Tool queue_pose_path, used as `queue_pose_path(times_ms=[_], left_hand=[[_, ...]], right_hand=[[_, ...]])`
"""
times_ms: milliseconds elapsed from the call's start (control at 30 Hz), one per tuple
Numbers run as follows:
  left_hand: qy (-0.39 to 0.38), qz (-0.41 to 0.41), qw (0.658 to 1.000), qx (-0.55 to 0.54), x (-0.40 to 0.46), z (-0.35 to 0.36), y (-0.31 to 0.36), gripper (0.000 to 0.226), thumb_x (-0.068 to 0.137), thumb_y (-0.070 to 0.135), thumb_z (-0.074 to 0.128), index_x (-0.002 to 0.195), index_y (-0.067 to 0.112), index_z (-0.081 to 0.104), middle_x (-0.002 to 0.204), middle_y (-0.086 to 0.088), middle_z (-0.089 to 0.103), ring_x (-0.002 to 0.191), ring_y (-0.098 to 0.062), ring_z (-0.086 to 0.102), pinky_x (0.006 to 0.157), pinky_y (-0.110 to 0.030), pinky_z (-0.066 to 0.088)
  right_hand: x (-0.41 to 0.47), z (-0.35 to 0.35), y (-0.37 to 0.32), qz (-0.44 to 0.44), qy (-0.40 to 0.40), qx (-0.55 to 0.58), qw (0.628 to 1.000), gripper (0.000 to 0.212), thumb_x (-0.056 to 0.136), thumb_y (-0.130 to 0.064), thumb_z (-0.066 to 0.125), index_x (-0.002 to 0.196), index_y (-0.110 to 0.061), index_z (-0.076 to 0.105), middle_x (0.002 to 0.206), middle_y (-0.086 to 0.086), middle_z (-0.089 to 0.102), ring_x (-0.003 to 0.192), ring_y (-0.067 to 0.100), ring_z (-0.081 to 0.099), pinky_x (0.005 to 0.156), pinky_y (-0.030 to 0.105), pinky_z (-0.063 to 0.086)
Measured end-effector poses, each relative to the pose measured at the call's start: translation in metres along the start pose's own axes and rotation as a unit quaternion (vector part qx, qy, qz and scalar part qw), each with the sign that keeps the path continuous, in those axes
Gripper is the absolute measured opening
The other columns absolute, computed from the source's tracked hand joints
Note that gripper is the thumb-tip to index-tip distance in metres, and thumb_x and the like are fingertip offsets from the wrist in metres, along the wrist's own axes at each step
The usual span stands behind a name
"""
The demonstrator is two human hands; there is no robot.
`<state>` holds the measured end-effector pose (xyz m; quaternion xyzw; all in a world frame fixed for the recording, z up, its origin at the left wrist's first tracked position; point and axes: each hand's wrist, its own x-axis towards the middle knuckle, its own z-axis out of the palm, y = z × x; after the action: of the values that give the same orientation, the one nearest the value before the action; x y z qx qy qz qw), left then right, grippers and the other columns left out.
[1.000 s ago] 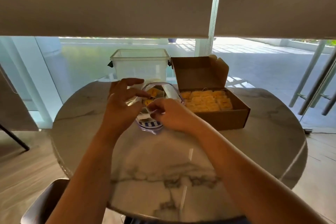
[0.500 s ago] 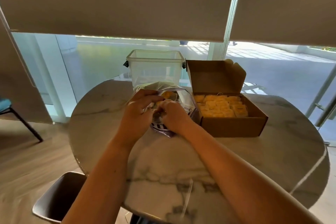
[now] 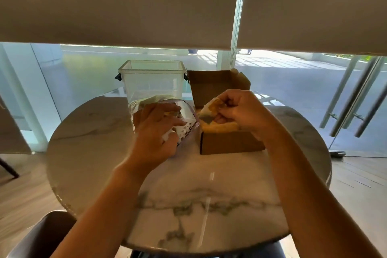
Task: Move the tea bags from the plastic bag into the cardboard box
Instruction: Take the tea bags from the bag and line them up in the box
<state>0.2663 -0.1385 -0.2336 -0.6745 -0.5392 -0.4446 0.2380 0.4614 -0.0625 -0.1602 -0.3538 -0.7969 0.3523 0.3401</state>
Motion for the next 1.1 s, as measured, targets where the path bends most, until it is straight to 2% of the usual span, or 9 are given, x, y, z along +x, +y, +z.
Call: queue_pose_path(times_ms=[133,267,400,467,600,700,833,967,1100], left_hand=[[-0.114,0.070,0.988,0.071,0.001,0.017,0.017,0.029,0.083,0.033,0.046,0.098,0.026,0.069,0.108,0.011,0.065,0.108,-0.011,0.043,0.090,-0.031,0.021],[-0.173,0.073,0.977,0.101,-0.001,0.036,0.017,0.035,0.087,0.038,0.036,0.109,0.031,0.063,0.111,0.013,0.063,0.108,-0.009,0.040,0.087,-0.035,0.020],[-0.150,0.084,0.979,0.113,0.000,0.042,0.015,0.038,0.086,0.029,0.033,0.108,0.032,0.064,0.108,0.010,0.063,0.106,-0.011,0.040,0.086,-0.035,0.020],[-0.138,0.090,0.979,0.120,0.000,0.043,0.015,0.038,0.085,0.028,0.034,0.107,0.032,0.065,0.106,0.010,0.064,0.105,-0.012,0.040,0.085,-0.035,0.021],[-0.121,0.102,0.979,0.125,-0.004,0.048,0.010,0.032,0.084,0.025,0.045,0.110,0.033,0.062,0.109,0.009,0.062,0.105,-0.015,0.041,0.085,-0.036,0.022],[-0.116,0.098,0.981,0.120,-0.004,0.050,0.009,0.035,0.079,0.020,0.057,0.111,0.034,0.062,0.109,0.009,0.062,0.105,-0.015,0.041,0.085,-0.037,0.023],[-0.119,0.090,0.982,0.119,-0.003,0.048,0.009,0.035,0.080,0.021,0.052,0.111,0.035,0.062,0.109,0.011,0.062,0.104,-0.014,0.041,0.084,-0.034,0.021],[-0.136,0.079,0.981,0.118,-0.004,0.046,0.011,0.037,0.084,0.027,0.038,0.111,0.036,0.061,0.109,0.012,0.061,0.103,-0.012,0.041,0.083,-0.033,0.021],[-0.131,0.093,0.980,0.117,-0.004,0.047,0.011,0.035,0.081,0.023,0.053,0.113,0.035,0.060,0.110,0.012,0.060,0.102,-0.013,0.041,0.083,-0.033,0.021]], right_hand=[[0.014,-0.047,0.028,0.014,0.101,-0.220,0.970,0.015,0.087,-0.004,0.061,0.101,-0.010,0.063,0.090,0.005,0.059,0.085,0.020,0.058,0.072,0.025,0.046],[0.027,-0.061,0.048,0.072,-0.001,-0.376,0.924,0.017,0.085,-0.005,0.061,0.101,-0.005,0.066,0.094,0.012,0.064,0.083,0.020,0.055,0.071,0.025,0.042],[0.038,-0.054,0.057,0.079,-0.110,-0.452,0.882,0.006,0.082,-0.009,0.064,0.088,-0.008,0.063,0.081,0.007,0.054,0.073,0.017,0.050,0.055,0.017,0.031],[0.046,-0.049,0.066,0.075,-0.130,-0.487,0.860,0.010,0.083,-0.008,0.060,0.092,-0.005,0.063,0.079,0.007,0.051,0.071,0.017,0.050,0.057,0.018,0.036],[0.058,-0.041,0.084,0.067,-0.119,-0.513,0.848,0.019,0.089,-0.014,0.058,0.106,-0.009,0.063,0.097,0.013,0.062,0.090,0.024,0.061,0.082,0.029,0.049],[0.055,-0.037,0.087,0.046,-0.069,-0.516,0.852,0.022,0.090,-0.018,0.058,0.111,-0.013,0.055,0.107,0.010,0.060,0.094,0.023,0.059,0.080,0.030,0.049],[0.050,-0.038,0.086,0.023,-0.004,-0.527,0.849,0.027,0.088,-0.015,0.058,0.114,-0.013,0.050,0.118,0.012,0.046,0.100,0.028,0.055,0.074,0.033,0.044],[0.049,-0.042,0.084,0.046,-0.018,-0.535,0.843,0.023,0.087,-0.020,0.062,0.110,-0.019,0.064,0.122,0.010,0.043,0.110,0.027,0.048,0.089,0.035,0.045],[0.048,-0.042,0.087,0.051,-0.049,-0.504,0.861,0.022,0.085,-0.020,0.067,0.107,-0.022,0.068,0.114,0.007,0.044,0.106,0.025,0.049,0.082,0.028,0.041]])
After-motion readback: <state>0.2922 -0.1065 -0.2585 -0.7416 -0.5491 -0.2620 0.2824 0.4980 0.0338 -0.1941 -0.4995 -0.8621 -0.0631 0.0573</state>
